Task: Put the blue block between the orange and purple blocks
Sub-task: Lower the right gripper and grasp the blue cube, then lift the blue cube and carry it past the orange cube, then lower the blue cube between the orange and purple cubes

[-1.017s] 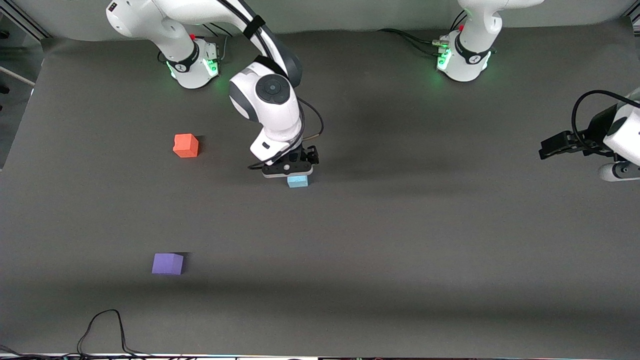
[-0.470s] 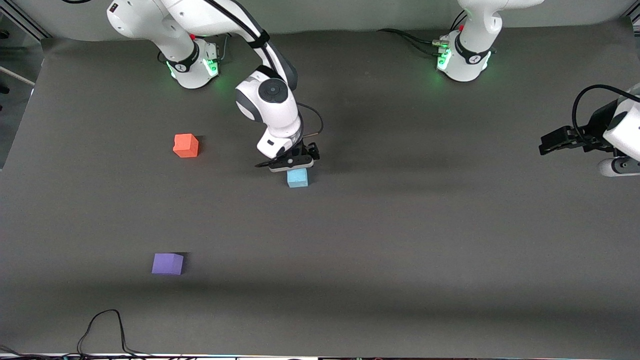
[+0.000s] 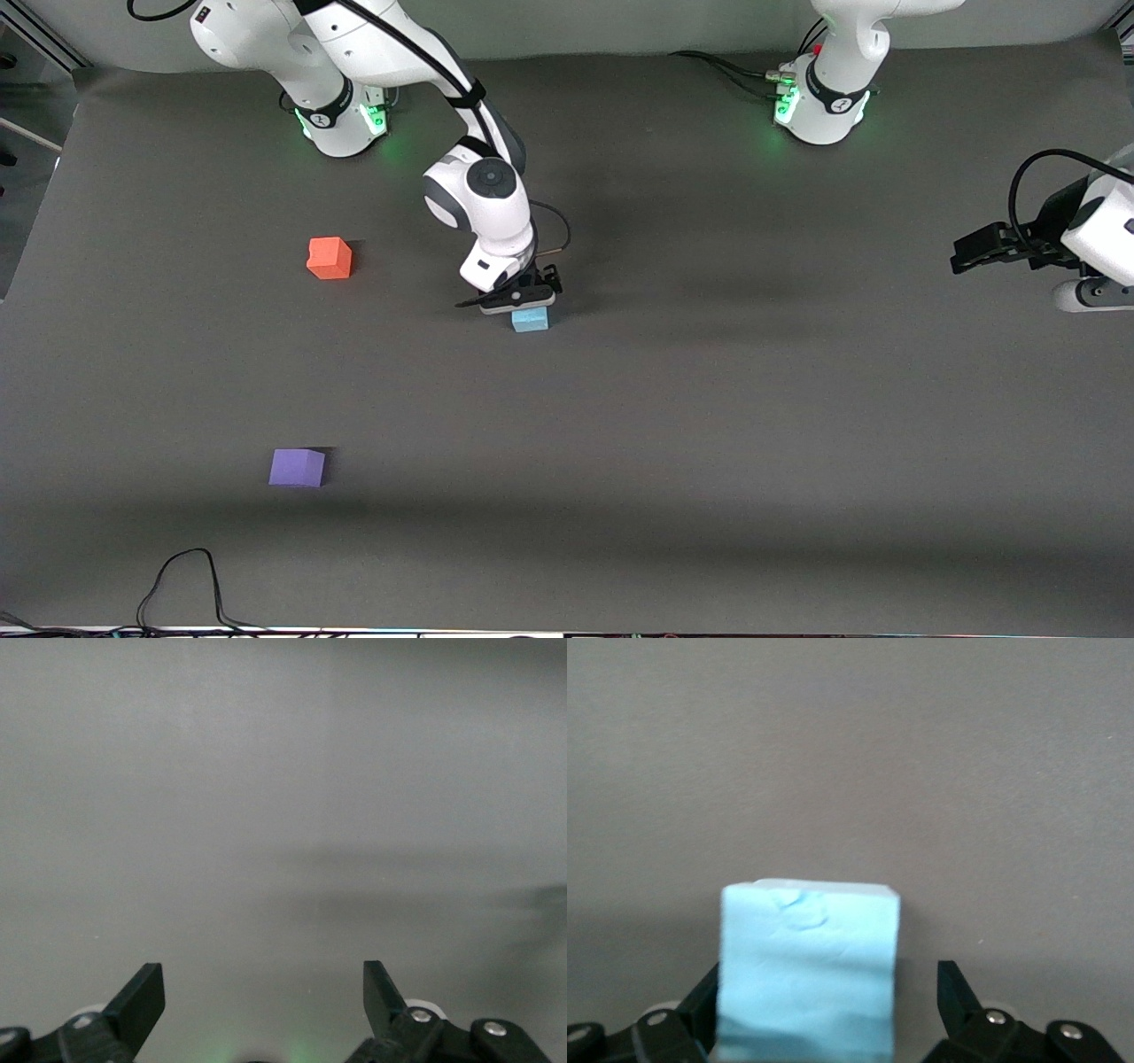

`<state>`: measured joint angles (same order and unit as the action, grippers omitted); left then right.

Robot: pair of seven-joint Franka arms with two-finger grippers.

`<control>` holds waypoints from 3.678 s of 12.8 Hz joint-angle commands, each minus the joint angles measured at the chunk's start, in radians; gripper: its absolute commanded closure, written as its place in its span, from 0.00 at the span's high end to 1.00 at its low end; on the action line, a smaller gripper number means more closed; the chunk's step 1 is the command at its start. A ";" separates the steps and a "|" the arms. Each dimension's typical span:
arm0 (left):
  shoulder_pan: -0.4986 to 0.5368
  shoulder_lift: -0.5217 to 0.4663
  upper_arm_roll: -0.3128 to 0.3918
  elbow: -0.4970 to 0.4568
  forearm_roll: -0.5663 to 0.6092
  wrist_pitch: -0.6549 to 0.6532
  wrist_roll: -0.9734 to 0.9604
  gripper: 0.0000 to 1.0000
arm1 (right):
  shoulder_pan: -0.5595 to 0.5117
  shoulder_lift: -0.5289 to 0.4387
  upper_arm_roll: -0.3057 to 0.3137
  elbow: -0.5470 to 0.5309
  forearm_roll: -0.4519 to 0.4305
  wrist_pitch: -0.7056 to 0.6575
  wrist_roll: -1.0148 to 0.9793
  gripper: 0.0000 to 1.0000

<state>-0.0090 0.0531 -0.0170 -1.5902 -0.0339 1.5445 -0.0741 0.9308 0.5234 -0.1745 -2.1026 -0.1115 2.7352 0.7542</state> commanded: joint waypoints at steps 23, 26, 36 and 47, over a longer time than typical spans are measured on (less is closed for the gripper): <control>-0.045 -0.022 0.023 -0.025 0.054 0.031 0.030 1.00 | -0.200 -0.190 -0.022 0.662 0.239 -0.915 -0.206 0.39; -0.040 -0.021 0.025 -0.025 0.049 0.035 0.030 1.00 | -0.248 -0.299 -0.061 0.600 0.239 -0.965 -0.358 0.39; -0.032 -0.019 0.025 -0.027 0.037 0.043 0.030 1.00 | -0.242 -0.491 -0.477 0.419 0.236 -1.088 -0.794 0.39; -0.034 -0.019 0.025 -0.028 0.037 0.049 0.030 1.00 | -0.247 -0.240 -0.482 0.007 0.313 -0.360 -0.898 0.39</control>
<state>-0.0375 0.0535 0.0028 -1.5941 0.0007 1.5766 -0.0555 0.6780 0.2157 -0.6487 -2.0729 0.1229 2.2840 -0.0634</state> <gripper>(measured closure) 0.000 0.401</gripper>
